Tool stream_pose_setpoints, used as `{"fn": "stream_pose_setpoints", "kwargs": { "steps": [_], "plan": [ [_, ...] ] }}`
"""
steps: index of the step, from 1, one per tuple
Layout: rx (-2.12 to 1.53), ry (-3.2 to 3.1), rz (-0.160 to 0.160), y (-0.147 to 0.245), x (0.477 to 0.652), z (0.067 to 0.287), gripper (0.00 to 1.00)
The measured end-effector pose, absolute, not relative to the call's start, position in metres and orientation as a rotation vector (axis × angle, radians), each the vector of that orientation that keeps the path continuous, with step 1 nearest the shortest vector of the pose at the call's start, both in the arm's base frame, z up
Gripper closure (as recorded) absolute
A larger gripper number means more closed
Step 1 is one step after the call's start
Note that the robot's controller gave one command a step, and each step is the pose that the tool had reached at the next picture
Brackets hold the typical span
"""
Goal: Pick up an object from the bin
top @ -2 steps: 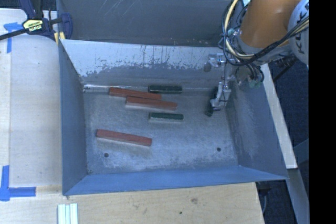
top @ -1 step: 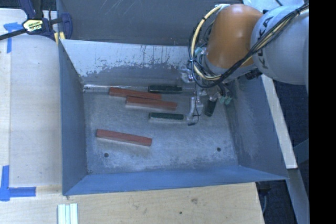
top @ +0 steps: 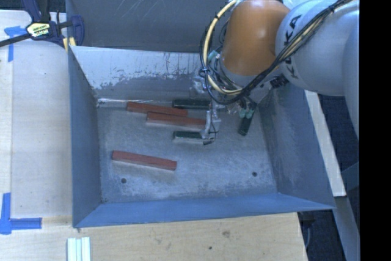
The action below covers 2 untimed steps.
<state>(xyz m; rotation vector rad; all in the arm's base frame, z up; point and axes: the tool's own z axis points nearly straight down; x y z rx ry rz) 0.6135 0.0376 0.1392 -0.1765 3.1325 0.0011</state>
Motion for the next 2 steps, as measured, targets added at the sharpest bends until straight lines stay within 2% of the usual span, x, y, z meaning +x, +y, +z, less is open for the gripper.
{"fn": "stream_pose_setpoints", "kwargs": {
  "steps": [1,2],
  "plan": [
    [-0.162,3.134,0.000,0.037,0.612,0.128,0.00],
    [-0.058,3.136,0.003,0.035,0.602,0.069,0.00]
  ]
}}
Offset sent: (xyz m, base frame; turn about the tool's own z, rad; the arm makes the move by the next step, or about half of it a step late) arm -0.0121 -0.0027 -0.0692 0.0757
